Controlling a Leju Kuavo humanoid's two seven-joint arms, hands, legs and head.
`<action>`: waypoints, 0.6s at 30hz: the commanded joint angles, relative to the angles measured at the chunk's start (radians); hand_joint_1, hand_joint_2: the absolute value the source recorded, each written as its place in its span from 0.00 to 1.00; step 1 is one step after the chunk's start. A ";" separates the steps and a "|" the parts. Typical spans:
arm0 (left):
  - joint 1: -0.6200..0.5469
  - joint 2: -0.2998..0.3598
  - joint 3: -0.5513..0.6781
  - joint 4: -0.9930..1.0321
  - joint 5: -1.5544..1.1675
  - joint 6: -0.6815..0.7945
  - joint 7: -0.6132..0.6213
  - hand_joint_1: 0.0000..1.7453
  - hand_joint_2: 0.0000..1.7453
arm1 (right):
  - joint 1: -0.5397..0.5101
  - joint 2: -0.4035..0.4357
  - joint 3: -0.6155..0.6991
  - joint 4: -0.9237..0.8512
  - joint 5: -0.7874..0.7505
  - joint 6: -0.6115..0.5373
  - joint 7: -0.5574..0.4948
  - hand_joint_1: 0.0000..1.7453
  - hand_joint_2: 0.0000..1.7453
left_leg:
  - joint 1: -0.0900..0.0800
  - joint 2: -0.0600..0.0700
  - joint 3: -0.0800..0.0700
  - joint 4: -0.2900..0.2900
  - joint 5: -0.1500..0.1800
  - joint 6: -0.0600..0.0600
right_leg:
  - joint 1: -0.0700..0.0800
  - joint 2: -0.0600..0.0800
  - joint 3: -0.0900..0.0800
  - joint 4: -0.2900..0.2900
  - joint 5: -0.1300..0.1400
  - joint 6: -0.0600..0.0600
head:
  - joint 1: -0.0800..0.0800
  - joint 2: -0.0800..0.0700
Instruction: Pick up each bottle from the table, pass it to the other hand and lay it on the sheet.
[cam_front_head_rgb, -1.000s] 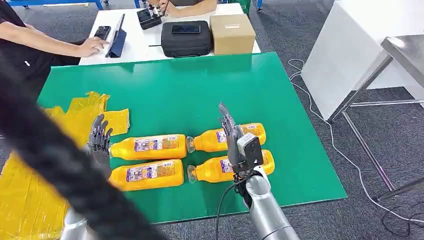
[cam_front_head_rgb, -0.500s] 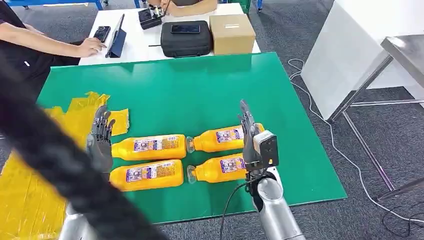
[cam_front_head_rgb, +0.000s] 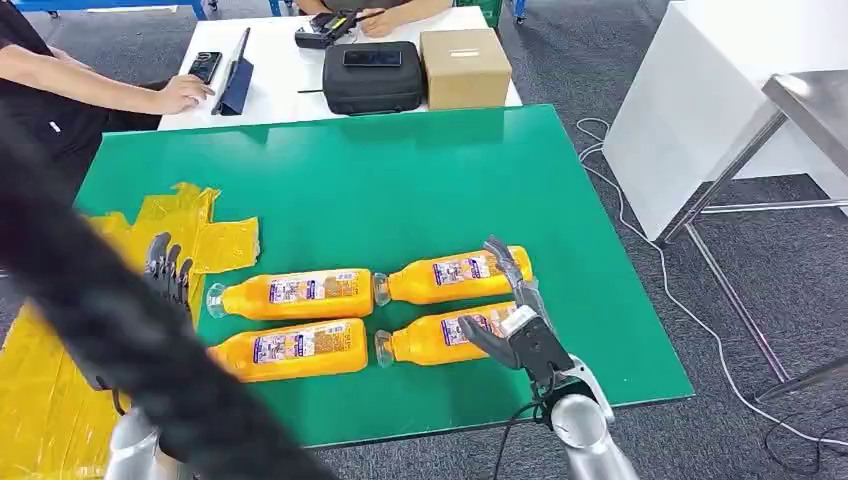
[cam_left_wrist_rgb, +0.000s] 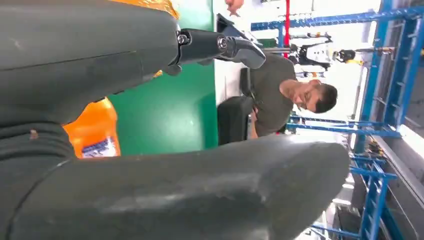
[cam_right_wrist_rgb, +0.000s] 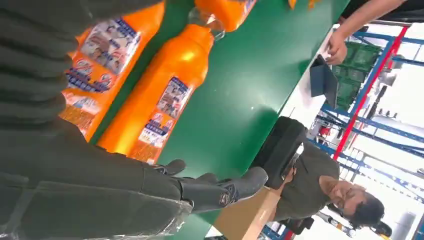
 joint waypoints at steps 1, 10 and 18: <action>-0.008 0.002 0.049 0.051 0.003 -0.004 0.002 0.00 0.00 | 0.004 -0.044 0.001 -0.026 0.003 0.007 0.008 0.00 1.00 | 0.000 0.001 0.006 -0.002 -0.002 -0.001 | 0.000 -0.001 0.006 -0.001 -0.002 0.000 | 0.000 0.000; 0.027 0.002 0.051 0.023 0.004 0.001 0.005 0.00 0.00 | 0.021 -0.134 0.028 -0.020 0.135 0.005 0.036 0.00 1.00 | 0.000 0.001 0.005 -0.002 -0.002 -0.001 | 0.000 -0.001 0.005 -0.002 -0.002 0.000 | 0.000 0.000; 0.047 0.007 0.066 0.012 0.017 0.013 0.011 0.00 0.00 | -0.011 -0.216 0.110 0.046 0.498 -0.034 0.156 0.00 1.00 | 0.000 0.003 0.006 -0.002 -0.002 -0.001 | 0.000 0.001 0.006 -0.002 -0.002 0.000 | 0.000 0.000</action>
